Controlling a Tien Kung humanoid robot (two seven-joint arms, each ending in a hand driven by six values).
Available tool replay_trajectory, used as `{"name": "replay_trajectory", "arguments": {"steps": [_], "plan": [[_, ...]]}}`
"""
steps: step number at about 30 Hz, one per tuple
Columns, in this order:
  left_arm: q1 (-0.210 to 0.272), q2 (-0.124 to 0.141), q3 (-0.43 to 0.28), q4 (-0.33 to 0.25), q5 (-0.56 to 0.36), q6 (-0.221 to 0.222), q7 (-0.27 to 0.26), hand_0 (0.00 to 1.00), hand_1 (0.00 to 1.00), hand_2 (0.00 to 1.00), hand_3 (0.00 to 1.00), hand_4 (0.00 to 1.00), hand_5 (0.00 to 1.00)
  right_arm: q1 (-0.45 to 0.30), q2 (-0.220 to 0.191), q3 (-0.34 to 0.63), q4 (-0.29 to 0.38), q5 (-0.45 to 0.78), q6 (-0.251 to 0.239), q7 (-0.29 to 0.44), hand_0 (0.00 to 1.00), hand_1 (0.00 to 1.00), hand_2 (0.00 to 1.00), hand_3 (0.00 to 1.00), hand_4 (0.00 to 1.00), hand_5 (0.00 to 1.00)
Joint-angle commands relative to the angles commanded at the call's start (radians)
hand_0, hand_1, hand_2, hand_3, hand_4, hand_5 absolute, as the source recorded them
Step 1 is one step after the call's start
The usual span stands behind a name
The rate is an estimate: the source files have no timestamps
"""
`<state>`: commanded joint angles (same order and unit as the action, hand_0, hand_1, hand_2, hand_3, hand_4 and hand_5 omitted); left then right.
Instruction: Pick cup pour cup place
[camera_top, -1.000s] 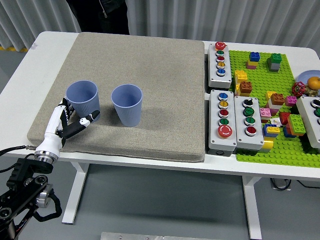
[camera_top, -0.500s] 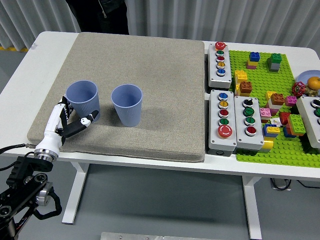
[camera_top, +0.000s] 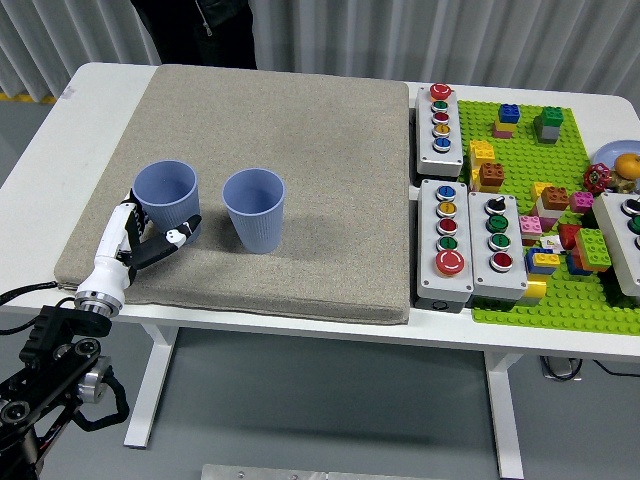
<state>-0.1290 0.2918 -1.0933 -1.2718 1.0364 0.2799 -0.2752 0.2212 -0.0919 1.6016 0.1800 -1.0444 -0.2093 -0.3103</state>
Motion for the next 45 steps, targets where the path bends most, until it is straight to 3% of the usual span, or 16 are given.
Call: {"name": "replay_trajectory", "arguments": {"steps": [19,45], "plan": [[-0.010,0.007,0.000,0.015,0.005,-0.003,0.007,0.962,0.951,0.998,0.998,0.894,0.262,-0.004,0.000,0.002,0.000,-0.010,0.001,-0.003,0.706,0.632,0.584,0.572,0.002,0.080],[-0.037,-0.003,0.015,0.036,-0.002,-0.006,0.011,0.963,0.953,0.998,0.998,0.902,0.281,0.002,-0.001,-0.003,0.000,-0.001,-0.001,-0.001,0.707,0.632,0.584,0.571,0.002,0.077]]}}
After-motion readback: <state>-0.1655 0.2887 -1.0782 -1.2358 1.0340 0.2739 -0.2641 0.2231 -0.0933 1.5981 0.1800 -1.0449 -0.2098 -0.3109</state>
